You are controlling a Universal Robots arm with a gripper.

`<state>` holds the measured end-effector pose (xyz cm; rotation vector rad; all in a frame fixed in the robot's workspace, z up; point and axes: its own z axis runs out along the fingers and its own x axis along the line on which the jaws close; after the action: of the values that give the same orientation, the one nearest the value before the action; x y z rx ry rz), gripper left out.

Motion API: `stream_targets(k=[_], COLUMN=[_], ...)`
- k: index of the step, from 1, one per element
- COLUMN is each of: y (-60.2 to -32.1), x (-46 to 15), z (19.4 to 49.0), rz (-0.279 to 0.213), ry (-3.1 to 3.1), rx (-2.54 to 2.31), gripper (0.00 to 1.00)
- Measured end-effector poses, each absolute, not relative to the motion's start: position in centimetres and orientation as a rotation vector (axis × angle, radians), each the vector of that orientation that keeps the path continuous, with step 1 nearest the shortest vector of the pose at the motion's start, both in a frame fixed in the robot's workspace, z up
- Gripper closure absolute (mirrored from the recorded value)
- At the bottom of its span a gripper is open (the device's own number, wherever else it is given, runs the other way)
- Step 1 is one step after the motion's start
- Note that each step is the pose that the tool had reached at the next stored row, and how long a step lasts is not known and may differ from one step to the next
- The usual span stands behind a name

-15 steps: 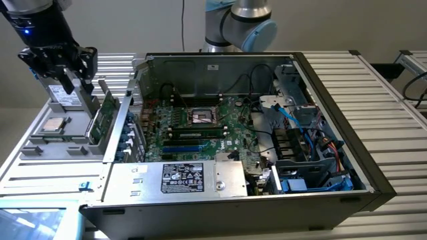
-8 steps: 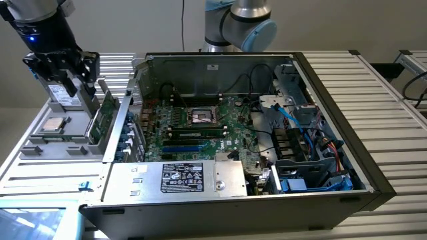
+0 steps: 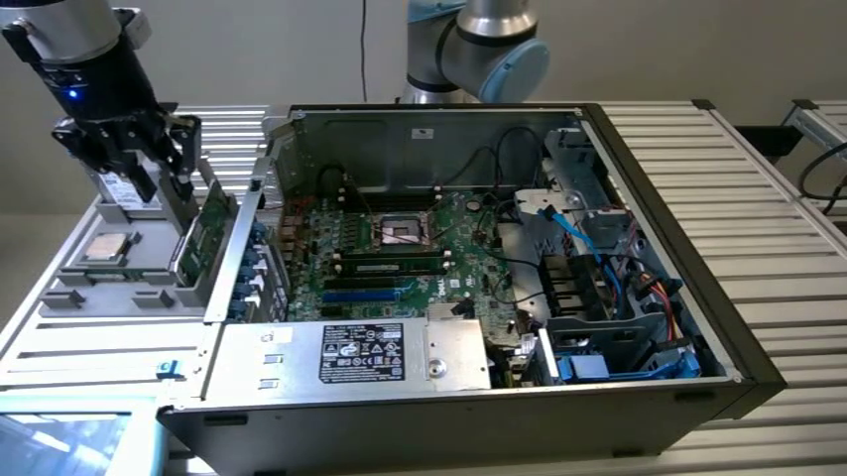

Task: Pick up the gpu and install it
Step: 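Pick up the gpu and move the gpu toward the slot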

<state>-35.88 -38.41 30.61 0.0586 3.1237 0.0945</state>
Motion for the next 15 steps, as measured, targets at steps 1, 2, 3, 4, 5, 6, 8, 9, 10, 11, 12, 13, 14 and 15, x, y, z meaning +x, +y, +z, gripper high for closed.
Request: stream_targets(k=[1,2,3,4,5,6,8,9,10,11,12,13,14,15], y=[-38.4,-38.4,-38.4,-38.4,-38.4,-38.4,-38.4,-38.4,-38.4,-38.4,-38.4,-38.4,-38.4,-38.4], x=[-36.0,-36.2,-36.3,-36.3,-36.3,-36.2,-36.0,-36.0,-36.0,-35.9,-35.9,-35.9,-35.9,-35.9], z=[30.4,30.2,30.0,29.9,29.7,29.5,29.1,29.0,28.8,28.6,28.4,28.2,28.1,27.9], rz=[0.095,0.095,0.096,0.096,0.096,0.096,0.095,0.096,0.096,0.096,0.096,0.096,0.096,0.099], ry=[3.124,3.124,3.124,3.124,3.125,3.125,3.125,3.125,3.125,3.125,3.125,3.125,3.125,3.125], rx=[0.049,0.041,0.035,0.031,0.029,0.027,0.024,0.024,0.024,0.024,0.024,0.024,0.024,0.024], gripper=[0.51,0.51,0.51,0.51,0.51,0.51,0.51,0.51,0.51,0.51,0.51,0.51,0.51,0.51])
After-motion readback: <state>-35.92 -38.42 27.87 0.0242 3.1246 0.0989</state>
